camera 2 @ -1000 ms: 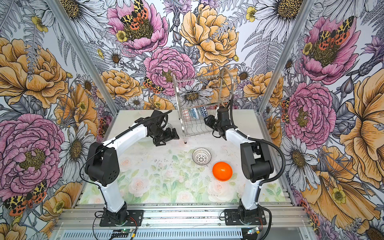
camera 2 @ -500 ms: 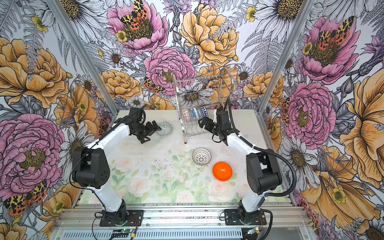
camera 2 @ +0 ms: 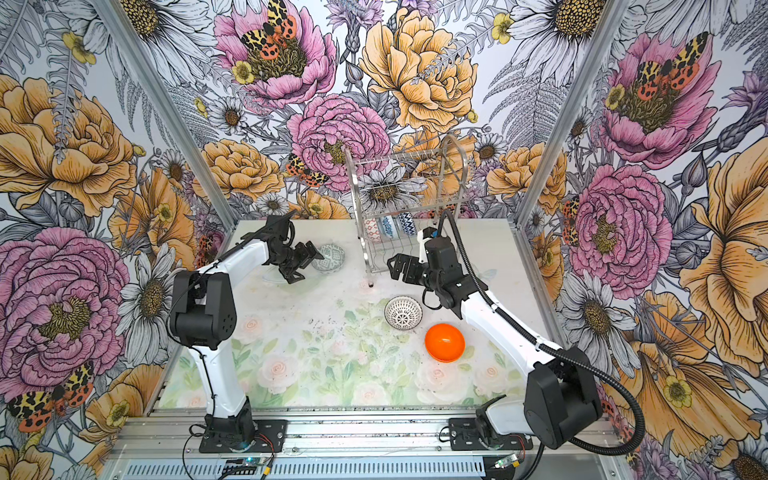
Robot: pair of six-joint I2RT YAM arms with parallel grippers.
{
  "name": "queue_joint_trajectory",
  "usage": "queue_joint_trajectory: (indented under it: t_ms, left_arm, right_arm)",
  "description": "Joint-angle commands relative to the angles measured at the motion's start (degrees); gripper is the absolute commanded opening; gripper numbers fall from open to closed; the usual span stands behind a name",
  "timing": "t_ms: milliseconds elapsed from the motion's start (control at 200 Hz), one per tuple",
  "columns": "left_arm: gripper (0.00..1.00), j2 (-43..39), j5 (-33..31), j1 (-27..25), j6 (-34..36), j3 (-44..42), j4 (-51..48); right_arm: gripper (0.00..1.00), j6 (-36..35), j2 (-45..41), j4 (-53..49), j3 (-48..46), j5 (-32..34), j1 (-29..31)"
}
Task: Load the bowls into the dish rack
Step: 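Grasp the green-patterned bowl rim with the left gripper while the right gripper withdraws, then lift the green-patterned bowl toward the right gripper while the right gripper approaches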
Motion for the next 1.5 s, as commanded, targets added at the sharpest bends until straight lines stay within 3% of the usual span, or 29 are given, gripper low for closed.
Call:
queue_joint_trajectory:
  t_ms: [0,190,360,540,691,776,876,941,1156,1336,1496]
  left_arm:
    - [0.83,2.6,1.8,0.6,1.2,3.2,1.2]
    - [0.61,7.0,1.7,0.7,3.0,6.5,1.1]
    - [0.53,8.8,0.9,0.8,5.0,7.2,-0.3]
    - [0.38,9.8,0.0,0.9,7.7,9.6,-3.5]
    - [0.36,9.3,0.0,0.6,9.8,9.8,-5.0]
    - [0.24,9.1,0.2,0.4,10.7,9.3,-6.0]
    - [0.22,8.2,-0.5,-0.2,11.1,7.9,-6.0]
    - [0.14,7.6,-0.4,-0.7,10.4,7.1,-6.2]
    - [0.0,2.4,-1.9,-2.8,9.2,3.5,-6.6]
    - [0.0,-5.2,-2.9,-5.5,7.9,-0.2,-7.5]
    - [0.0,-11.2,-4.3,-11.3,5.7,-4.7,-8.4]
  right_arm:
    - [0.99,-2.5,-1.0,-4.4,1.4,3.5,1.4]
    - [0.99,-2.9,-0.1,-6.7,3.9,5.5,2.3]
    - [0.99,-2.2,1.9,-7.0,5.7,6.4,2.4]
    - [0.99,-2.0,4.4,-7.1,7.5,7.0,2.4]
    - [0.99,-1.8,5.7,-7.0,8.4,7.9,2.3]
    - [0.99,-2.2,5.3,-7.0,8.4,8.0,2.3]
    - [0.99,-3.1,3.8,-7.2,7.2,7.1,1.4]
    - [0.99,-3.1,2.7,-7.4,6.5,6.1,0.3]
    - [0.99,-3.9,2.3,-8.0,6.5,4.5,-0.7]
    - [0.99,-5.4,1.4,-8.9,6.0,4.5,-0.7]
    - [0.99,-5.4,0.5,-8.9,4.7,3.8,-0.7]
